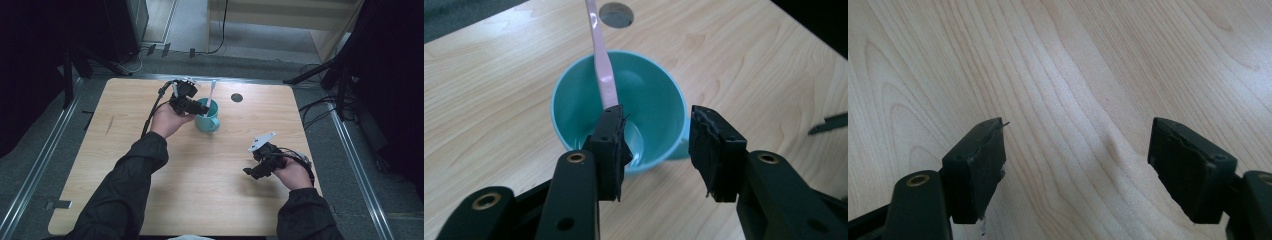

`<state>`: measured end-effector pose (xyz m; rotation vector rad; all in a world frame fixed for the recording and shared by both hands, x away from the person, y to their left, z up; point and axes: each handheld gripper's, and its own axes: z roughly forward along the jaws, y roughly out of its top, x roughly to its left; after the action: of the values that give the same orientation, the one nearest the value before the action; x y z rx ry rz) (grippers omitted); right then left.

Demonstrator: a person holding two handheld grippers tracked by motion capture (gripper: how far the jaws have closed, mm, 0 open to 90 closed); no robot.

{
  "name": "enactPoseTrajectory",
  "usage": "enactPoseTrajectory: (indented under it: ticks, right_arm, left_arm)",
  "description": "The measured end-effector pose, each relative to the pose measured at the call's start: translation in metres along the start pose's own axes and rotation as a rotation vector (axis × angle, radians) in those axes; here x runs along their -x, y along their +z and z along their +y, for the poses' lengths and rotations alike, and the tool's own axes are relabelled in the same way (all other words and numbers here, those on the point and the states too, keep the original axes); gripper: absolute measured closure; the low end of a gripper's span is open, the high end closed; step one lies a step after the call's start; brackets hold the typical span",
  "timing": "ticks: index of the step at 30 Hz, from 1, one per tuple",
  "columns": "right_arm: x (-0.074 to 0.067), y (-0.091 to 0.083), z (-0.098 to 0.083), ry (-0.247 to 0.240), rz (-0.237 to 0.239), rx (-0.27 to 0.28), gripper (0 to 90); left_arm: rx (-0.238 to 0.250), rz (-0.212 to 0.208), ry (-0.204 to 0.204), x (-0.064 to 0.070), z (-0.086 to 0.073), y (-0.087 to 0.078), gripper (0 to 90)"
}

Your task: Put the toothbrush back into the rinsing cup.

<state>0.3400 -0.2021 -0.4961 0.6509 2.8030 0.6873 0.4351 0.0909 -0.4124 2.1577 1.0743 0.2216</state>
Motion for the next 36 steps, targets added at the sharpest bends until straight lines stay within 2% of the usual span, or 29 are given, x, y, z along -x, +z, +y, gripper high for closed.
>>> enactPoseTrajectory:
  ticks: [3, 7, 13, 16, 29, 32, 36]
  right_arm:
    - [0.000, 0.001, 0.000, -0.003, 0.001, 0.000, 23.4]
    - [-0.001, 0.001, 0.000, -0.003, 0.002, -0.004, 23.4]
    - [-0.001, 0.002, 0.000, -0.011, 0.004, -0.011, 23.4]
    - [-0.001, 0.002, 0.000, -0.016, 0.005, -0.010, 23.4]
    - [-0.005, 0.002, -0.001, -0.022, -0.002, -0.025, 23.4]
    - [-0.006, 0.001, -0.003, -0.014, -0.004, -0.024, 23.3]
    - [-0.006, 0.001, -0.004, -0.004, -0.004, -0.028, 23.3]
  left_arm:
    - [0.000, -0.015, 0.014, 0.003, -0.002, -0.008, 54.2]
    - [-0.004, -0.051, 0.009, 0.005, -0.006, -0.018, 50.3]
    - [-0.011, -0.075, 0.032, 0.008, -0.019, -0.027, 44.4]
    - [-0.009, -0.094, 0.012, 0.008, -0.027, -0.030, 42.1]
    - [-0.035, -0.082, 0.007, 0.001, -0.066, -0.040, 39.9]
    - [-0.041, -0.076, 0.016, 0.000, -0.078, -0.042, 39.3]
    - [-0.042, -0.077, 0.006, -0.002, -0.089, -0.044, 38.8]
